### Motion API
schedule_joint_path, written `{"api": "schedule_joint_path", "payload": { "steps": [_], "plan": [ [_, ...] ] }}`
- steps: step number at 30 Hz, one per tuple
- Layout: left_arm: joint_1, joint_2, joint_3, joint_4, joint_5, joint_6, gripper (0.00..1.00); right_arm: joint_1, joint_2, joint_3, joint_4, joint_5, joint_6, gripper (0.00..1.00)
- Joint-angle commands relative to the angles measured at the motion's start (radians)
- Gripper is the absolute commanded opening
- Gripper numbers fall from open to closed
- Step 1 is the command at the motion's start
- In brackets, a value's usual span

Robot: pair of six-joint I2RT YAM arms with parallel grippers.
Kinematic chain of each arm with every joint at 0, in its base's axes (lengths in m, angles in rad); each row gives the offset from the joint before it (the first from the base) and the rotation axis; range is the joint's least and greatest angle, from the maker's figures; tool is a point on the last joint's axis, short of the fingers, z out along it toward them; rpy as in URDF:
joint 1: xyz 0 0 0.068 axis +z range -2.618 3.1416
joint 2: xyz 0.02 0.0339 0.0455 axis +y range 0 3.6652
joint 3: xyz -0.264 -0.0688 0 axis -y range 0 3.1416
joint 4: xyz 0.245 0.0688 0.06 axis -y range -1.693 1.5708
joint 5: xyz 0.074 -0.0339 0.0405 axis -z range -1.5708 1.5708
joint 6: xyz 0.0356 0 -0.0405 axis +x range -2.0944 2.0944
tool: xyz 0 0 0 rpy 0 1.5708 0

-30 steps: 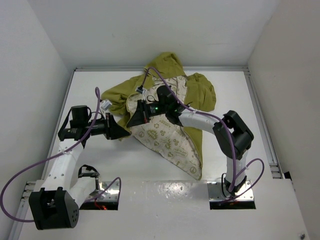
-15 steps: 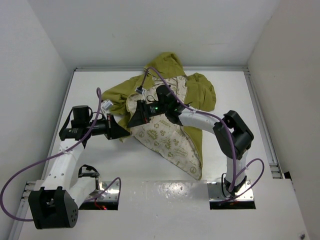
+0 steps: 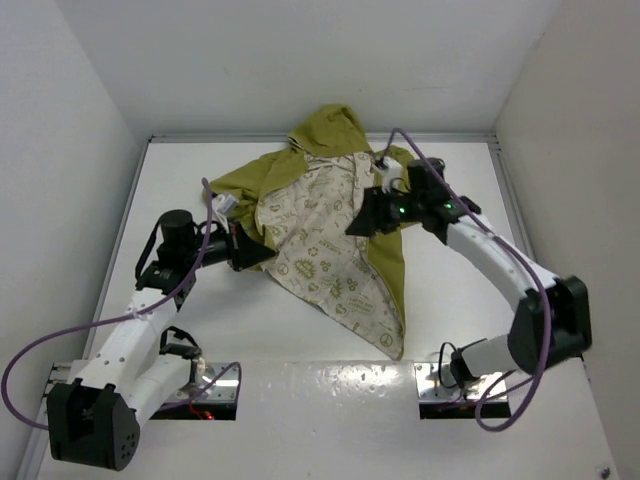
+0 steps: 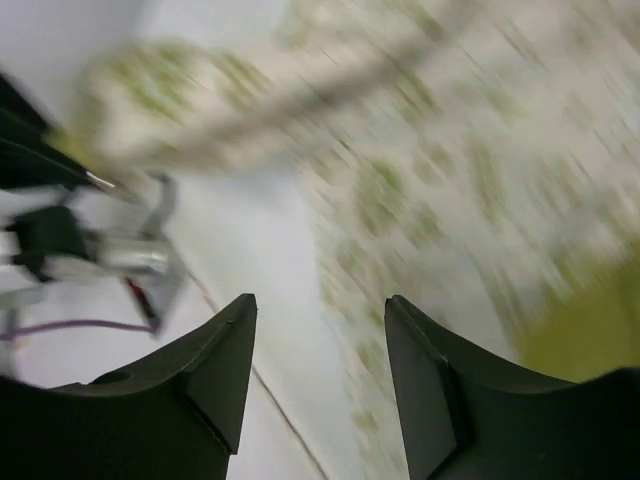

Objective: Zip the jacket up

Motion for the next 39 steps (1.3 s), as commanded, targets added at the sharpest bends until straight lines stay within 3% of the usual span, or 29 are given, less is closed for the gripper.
{"api": "schedule_joint_path", "payload": {
  "steps": [1, 2, 7, 12, 16, 21, 24, 28, 32, 36, 37, 39],
  "plan": [
    [-0.073, -0.003, 0.005, 0.183, -0.171, -0.075, 0.00, -0.038, -0.150, -0.149, -0.348, 0.179, -0.215, 0.54],
    [-0.101, -0.003, 0.005, 0.183, -0.194, -0.086, 0.00, -0.041, -0.202, -0.261, -0.431, 0.199, -0.218, 0.54],
    [-0.161, 0.017, 0.005, 0.204, -0.297, -0.095, 0.00, 0.008, -0.327, -0.478, -0.472, 0.335, -0.123, 0.58],
    [-0.161, 0.017, 0.028, 0.194, -0.332, -0.095, 0.00, 0.011, -0.259, -0.486, -0.457, 0.556, -0.092, 0.58],
    [-0.161, 0.017, 0.037, 0.174, -0.351, -0.084, 0.00, 0.000, -0.157, -0.438, -0.388, 0.543, -0.105, 0.55],
    [-0.161, 0.017, 0.037, 0.152, -0.361, -0.066, 0.00, 0.021, -0.036, -0.391, -0.345, 0.475, -0.097, 0.38],
    [-0.161, 0.026, 0.037, 0.152, -0.371, -0.057, 0.00, 0.026, 0.002, -0.380, -0.328, 0.457, -0.077, 0.00],
    [-0.161, 0.037, 0.037, 0.152, -0.380, -0.048, 0.00, 0.000, 0.042, -0.288, -0.310, 0.486, -0.106, 0.00],
    [-0.161, 0.070, 0.055, 0.187, -0.392, -0.048, 0.00, -0.133, 0.108, -0.133, -0.331, 0.466, -0.152, 0.00],
    [-0.161, 0.092, 0.075, 0.210, -0.429, -0.038, 0.00, -0.259, 0.222, 0.138, -0.371, 0.439, -0.198, 0.00],
    [-0.170, 0.101, 0.086, 0.210, -0.446, -0.028, 0.00, -0.262, 0.237, 0.260, -0.380, 0.437, -0.215, 0.00],
    [-0.179, 0.112, 0.095, 0.210, -0.466, -0.028, 0.00, -0.246, 0.304, 0.339, -0.405, 0.382, -0.218, 0.00]
  ]
}}
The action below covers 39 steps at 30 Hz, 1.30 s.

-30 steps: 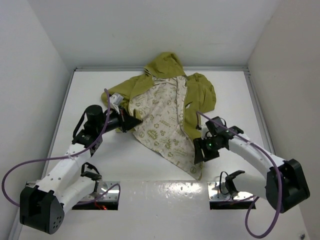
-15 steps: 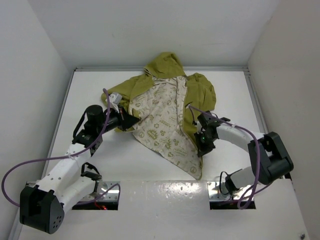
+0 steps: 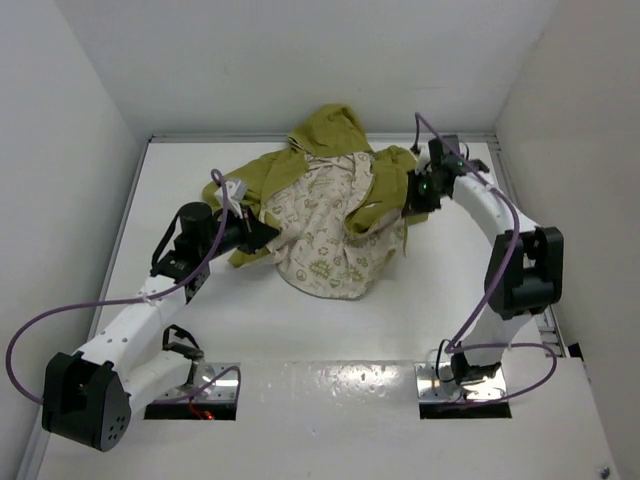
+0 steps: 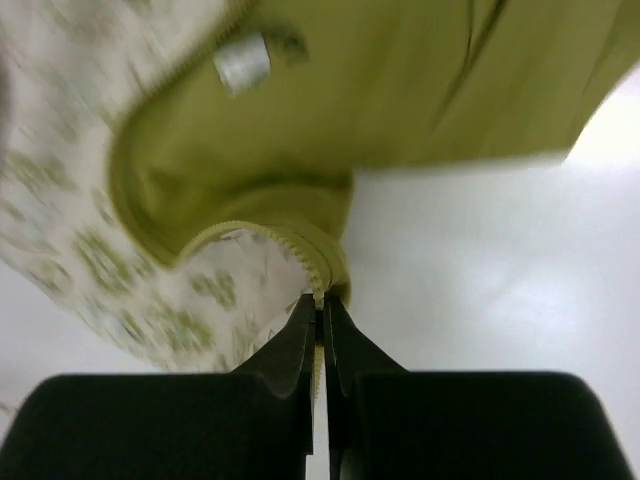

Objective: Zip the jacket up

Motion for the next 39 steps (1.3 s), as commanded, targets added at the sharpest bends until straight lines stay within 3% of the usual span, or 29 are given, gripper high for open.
{"api": "schedule_joint_path", "payload": {
  "steps": [1, 7, 13, 14, 15, 18, 26, 31, 39],
  "plan": [
    [-0.029, 0.016, 0.059, 0.064, -0.044, 0.020, 0.00, 0.025, 0.068, 0.221, -0.051, -0.075, -0.019, 0.00],
    [-0.038, 0.025, 0.077, 0.076, -0.062, 0.020, 0.00, 0.299, 0.163, 0.231, -0.001, -0.112, 0.056, 0.00],
    [-0.038, 0.016, 0.078, 0.019, -0.080, 0.031, 0.00, 0.454, 0.268, 0.228, -0.045, -0.073, 0.077, 0.02],
    [-0.038, 0.007, 0.078, 0.019, -0.080, 0.040, 0.00, 0.471, 0.261, 0.198, -0.039, -0.072, 0.075, 0.26],
    [-0.038, 0.007, 0.078, 0.019, -0.080, 0.040, 0.00, 0.488, 0.253, 0.185, -0.038, -0.072, 0.072, 0.40],
    [-0.038, 0.007, 0.078, 0.019, -0.080, 0.040, 0.00, 0.493, 0.201, 0.118, -0.027, -0.072, 0.071, 0.67],
    [-0.048, -0.003, 0.055, 0.047, -0.080, 0.022, 0.00, 0.442, -0.109, -0.299, 0.138, -0.069, 0.092, 0.63],
    [-0.048, -0.003, 0.045, 0.056, -0.080, 0.012, 0.00, 0.491, -0.089, -0.260, 0.154, -0.018, 0.213, 0.65],
    [-0.048, -0.022, 0.065, -0.016, -0.178, 0.002, 0.00, 0.588, 0.148, -0.025, 0.028, 0.172, 0.486, 0.68]
  ]
}}
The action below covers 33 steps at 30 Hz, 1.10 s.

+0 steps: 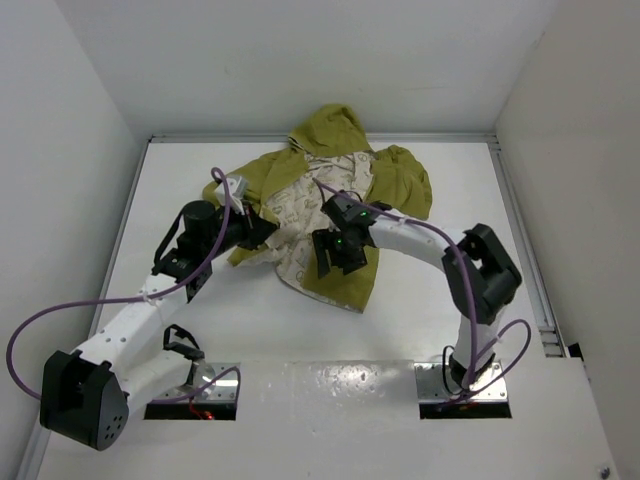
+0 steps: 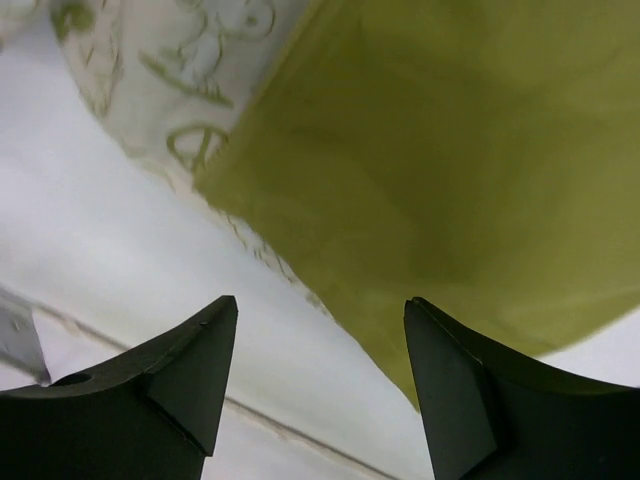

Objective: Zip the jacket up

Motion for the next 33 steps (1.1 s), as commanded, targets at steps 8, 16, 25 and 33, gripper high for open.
{"api": "schedule_joint_path", "payload": {
  "steps": [8, 16, 25, 33],
  "plan": [
    [-0.009, -0.024, 0.034, -0.018, -0.077, 0.000, 0.00, 0.058, 0.184, 0.138, -0.078, 0.188, 0.210, 0.71],
    [-0.009, -0.014, 0.034, -0.018, -0.099, 0.000, 0.00, 0.119, 0.279, 0.185, -0.099, 0.228, 0.248, 0.75],
    [0.000, -0.034, 0.025, -0.050, -0.131, 0.012, 0.00, 0.104, 0.253, 0.040, -0.070, 0.334, 0.160, 0.10],
    [0.009, -0.034, 0.016, -0.103, -0.140, 0.066, 0.00, -0.100, -0.133, -0.204, -0.105, 0.205, -0.130, 0.00]
  ]
}}
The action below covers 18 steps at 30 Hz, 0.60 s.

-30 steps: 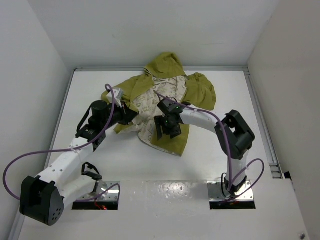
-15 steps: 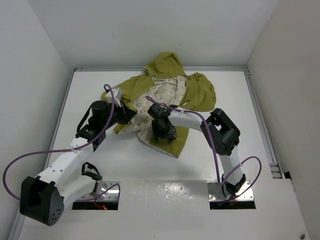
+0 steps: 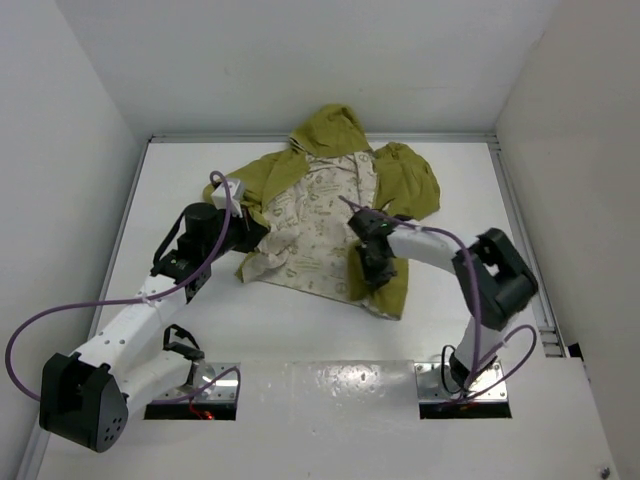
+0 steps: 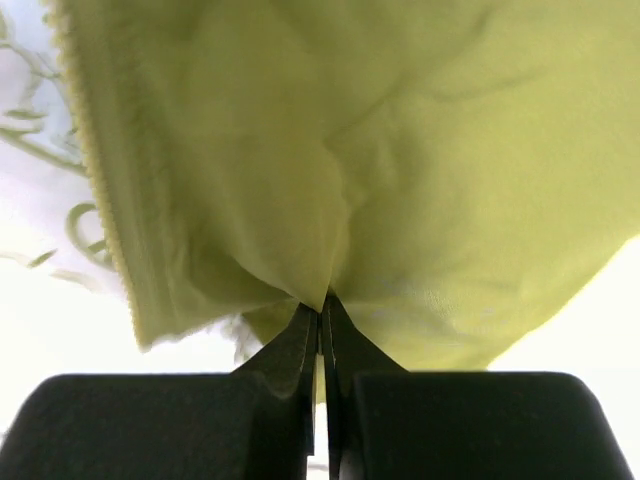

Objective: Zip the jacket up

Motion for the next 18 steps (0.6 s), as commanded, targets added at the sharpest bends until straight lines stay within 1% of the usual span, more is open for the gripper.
{"api": "schedule_joint_path", "payload": {
  "steps": [1, 2, 3, 4, 5, 6, 7, 8, 9, 11, 13, 14, 16, 17, 18],
  "plan": [
    [0.004, -0.023, 0.016, -0.006, -0.014, 0.041, 0.00, -0.089, -0.201, -0.082, -0.070, -0.067, -0.189, 0.00],
    [0.004, -0.023, 0.016, -0.006, -0.014, 0.041, 0.00, -0.126, -0.235, -0.093, -0.074, -0.082, -0.263, 0.00],
    [0.004, -0.013, 0.016, 0.003, -0.014, 0.041, 0.00, -0.161, -0.324, -0.106, -0.096, -0.093, -0.336, 0.00],
    [0.004, -0.013, 0.016, 0.003, -0.014, 0.041, 0.00, -0.202, -0.352, -0.145, -0.097, -0.095, -0.408, 0.00],
    [0.004, -0.003, 0.016, 0.003, -0.014, 0.041, 0.00, -0.221, -0.378, -0.161, -0.099, -0.136, -0.437, 0.00],
    [0.004, -0.003, 0.006, 0.016, -0.014, 0.041, 0.00, -0.264, -0.451, -0.194, -0.096, -0.144, -0.462, 0.00],
    [0.004, -0.003, 0.006, 0.029, -0.014, 0.041, 0.00, -0.306, -0.470, -0.222, -0.104, -0.145, -0.520, 0.00],
    [-0.005, -0.003, 0.006, 0.039, -0.014, 0.041, 0.00, -0.330, -0.487, -0.244, -0.108, -0.154, -0.540, 0.00],
    [-0.005, 0.007, 0.006, 0.040, -0.014, 0.041, 0.00, -0.382, -0.527, -0.254, -0.111, -0.153, -0.572, 0.00],
    [-0.005, 0.007, -0.003, 0.049, -0.005, 0.041, 0.00, -0.417, -0.556, -0.302, -0.108, -0.150, -0.606, 0.00],
    [-0.005, 0.007, -0.003, 0.049, -0.005, 0.041, 0.00, -0.500, -0.584, -0.317, -0.107, -0.155, -0.649, 0.00],
    [-0.005, 0.007, -0.003, 0.049, -0.005, 0.041, 0.00, -0.517, -0.598, -0.328, -0.114, -0.185, -0.667, 0.00],
    [-0.005, 0.007, -0.003, 0.049, -0.005, 0.052, 0.00, -0.601, -0.630, -0.331, -0.133, -0.207, -0.689, 0.00],
    [-0.005, 0.007, -0.003, 0.049, -0.005, 0.052, 0.00, -0.645, -0.634, -0.330, -0.148, -0.251, -0.706, 0.00],
    [-0.005, 0.007, -0.003, 0.040, -0.005, 0.052, 0.00, -0.660, -0.642, -0.330, -0.166, -0.262, -0.724, 0.00]
  ]
}}
